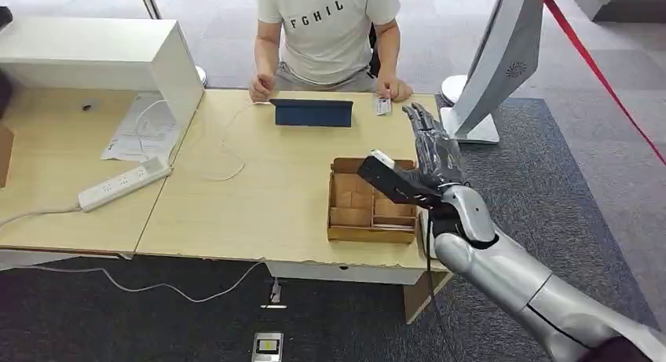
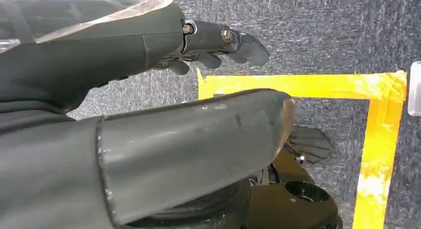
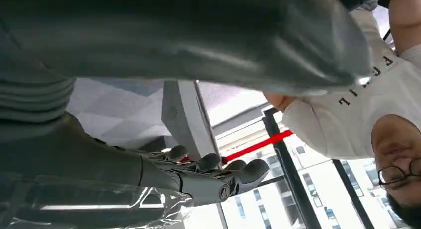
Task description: Pass the card to the sensor for recognition and then transmit it.
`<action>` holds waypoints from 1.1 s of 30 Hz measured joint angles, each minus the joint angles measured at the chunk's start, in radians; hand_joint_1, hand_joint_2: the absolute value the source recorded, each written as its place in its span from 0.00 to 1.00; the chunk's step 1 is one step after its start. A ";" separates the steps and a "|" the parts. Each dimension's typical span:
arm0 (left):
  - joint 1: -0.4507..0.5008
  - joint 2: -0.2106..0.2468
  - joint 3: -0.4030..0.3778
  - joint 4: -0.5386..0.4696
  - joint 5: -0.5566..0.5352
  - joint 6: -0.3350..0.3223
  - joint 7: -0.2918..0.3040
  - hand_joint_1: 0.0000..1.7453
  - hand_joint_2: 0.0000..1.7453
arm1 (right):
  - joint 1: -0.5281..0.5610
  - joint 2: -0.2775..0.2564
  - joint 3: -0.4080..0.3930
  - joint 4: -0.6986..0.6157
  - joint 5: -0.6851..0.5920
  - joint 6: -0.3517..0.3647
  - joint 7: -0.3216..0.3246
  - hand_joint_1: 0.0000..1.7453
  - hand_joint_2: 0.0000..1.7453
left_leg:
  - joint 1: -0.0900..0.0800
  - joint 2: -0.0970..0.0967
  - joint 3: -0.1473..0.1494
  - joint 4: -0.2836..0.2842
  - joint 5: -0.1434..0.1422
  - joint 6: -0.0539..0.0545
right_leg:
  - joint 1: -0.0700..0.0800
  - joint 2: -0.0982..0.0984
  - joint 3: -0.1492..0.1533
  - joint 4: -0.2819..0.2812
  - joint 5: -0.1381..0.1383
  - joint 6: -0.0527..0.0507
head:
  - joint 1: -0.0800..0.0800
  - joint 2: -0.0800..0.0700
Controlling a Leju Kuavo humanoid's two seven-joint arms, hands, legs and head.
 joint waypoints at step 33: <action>0.002 -0.005 0.048 0.000 0.020 0.026 -0.039 0.00 0.00 | 0.565 -0.174 -0.209 -0.564 0.406 0.062 0.161 0.00 1.00 | 0.000 0.001 0.000 0.000 -0.001 0.000 | 0.000 0.000 0.000 0.000 0.000 0.000 | 0.000 0.000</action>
